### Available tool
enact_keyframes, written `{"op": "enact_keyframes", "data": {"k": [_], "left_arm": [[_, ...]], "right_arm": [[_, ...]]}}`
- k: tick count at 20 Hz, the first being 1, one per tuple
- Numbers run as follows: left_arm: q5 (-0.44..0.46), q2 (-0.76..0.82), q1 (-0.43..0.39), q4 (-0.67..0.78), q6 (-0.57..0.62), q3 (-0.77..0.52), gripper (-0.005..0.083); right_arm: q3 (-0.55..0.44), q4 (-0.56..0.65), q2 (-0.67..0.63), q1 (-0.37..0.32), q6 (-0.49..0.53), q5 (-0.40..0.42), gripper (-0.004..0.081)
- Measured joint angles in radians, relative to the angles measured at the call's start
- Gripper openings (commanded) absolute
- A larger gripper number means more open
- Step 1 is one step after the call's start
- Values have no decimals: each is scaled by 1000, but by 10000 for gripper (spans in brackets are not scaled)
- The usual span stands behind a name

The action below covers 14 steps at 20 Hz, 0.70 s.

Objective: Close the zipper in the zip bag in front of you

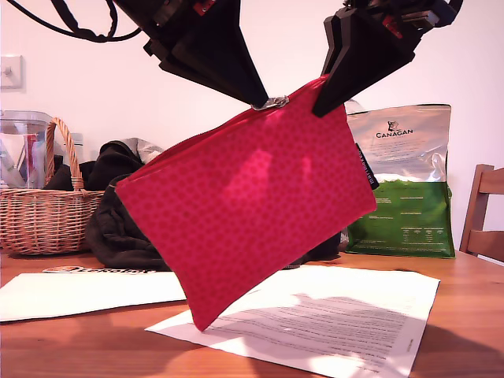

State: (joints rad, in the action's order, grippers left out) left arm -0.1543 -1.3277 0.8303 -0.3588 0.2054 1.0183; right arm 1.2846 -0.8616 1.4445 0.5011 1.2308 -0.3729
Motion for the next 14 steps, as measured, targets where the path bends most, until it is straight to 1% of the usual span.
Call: {"op": "enact_keyframes", "data": {"k": [3,6,7,12,14], "left_arm": [[2,0,0,10,0,1,-24],[5,0,-3,32,0,1,-24],[-2,0,-5,34,-1,1,-24],[-12,0,-6,45,-8,1,-24],[-12,0,-6,55,-16,1,-24]], "right_arm": [[0,2,0,1,-2,6,3],[0,19,0,1,-23,12,106],[0,24,0,1,-23,14,109],[0,30,0,-2,-26,15,98],[0,27,0,-2,-26,14,-12]]}}
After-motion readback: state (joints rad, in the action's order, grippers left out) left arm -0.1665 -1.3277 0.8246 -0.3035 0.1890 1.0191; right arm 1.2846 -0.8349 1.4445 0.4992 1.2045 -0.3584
